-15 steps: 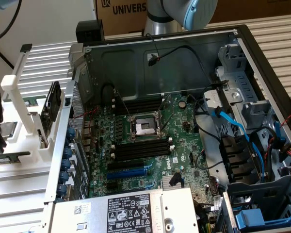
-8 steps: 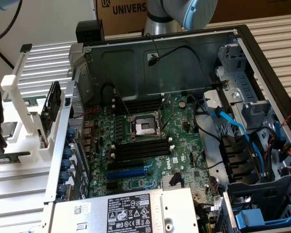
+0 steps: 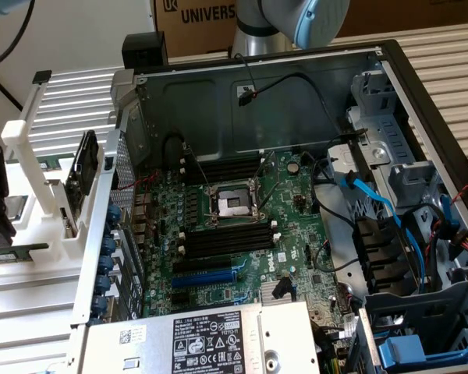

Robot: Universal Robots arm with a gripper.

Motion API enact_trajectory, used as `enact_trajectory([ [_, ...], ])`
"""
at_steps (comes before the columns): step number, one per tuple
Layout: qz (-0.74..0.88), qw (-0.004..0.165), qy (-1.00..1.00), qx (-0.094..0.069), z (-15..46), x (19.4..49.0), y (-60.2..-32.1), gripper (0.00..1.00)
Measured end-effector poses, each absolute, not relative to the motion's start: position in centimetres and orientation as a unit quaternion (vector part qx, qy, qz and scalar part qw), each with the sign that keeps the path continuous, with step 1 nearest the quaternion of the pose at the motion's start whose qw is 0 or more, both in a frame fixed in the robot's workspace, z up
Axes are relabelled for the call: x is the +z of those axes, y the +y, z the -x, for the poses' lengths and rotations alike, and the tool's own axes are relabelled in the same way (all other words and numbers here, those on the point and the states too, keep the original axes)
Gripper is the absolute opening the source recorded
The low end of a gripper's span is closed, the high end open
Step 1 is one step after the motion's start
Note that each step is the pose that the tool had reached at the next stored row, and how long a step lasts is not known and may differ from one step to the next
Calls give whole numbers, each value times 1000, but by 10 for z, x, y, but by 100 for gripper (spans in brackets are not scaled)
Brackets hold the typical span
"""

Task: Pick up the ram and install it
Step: 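Pick up the ram and move it above insertion slot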

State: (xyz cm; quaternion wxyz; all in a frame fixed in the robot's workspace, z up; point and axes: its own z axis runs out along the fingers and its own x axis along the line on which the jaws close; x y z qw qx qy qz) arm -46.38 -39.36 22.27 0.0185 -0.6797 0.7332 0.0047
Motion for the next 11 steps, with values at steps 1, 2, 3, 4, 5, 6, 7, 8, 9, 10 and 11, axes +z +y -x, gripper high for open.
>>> enact_trajectory([
  [1, 681, 20, 732, 3, 464, 222, -394, 21],
  [2, 681, 21, 732, 2, 464, 222, -394, 21],
  [3, 682, 22, 731, 1, 464, 221, -394, 21],
  [4, 683, 23, 730, 1, 464, 220, -394, 21],
  [5, 683, 23, 730, 0, 464, 219, -393, 21],
  [6, 683, 24, 730, 0, 465, 218, -394, 21],
  [7, 683, 24, 730, 0, 465, 217, -394, 21],
  [8, 684, 24, 730, -1, 465, 216, -394, 21],
  [9, 684, 25, 729, -1, 465, 215, -394, 21],
  [10, 684, 25, 729, -1, 465, 214, -394, 21],
  [11, 684, 26, 729, -2, 466, 213, -394, 21],
])
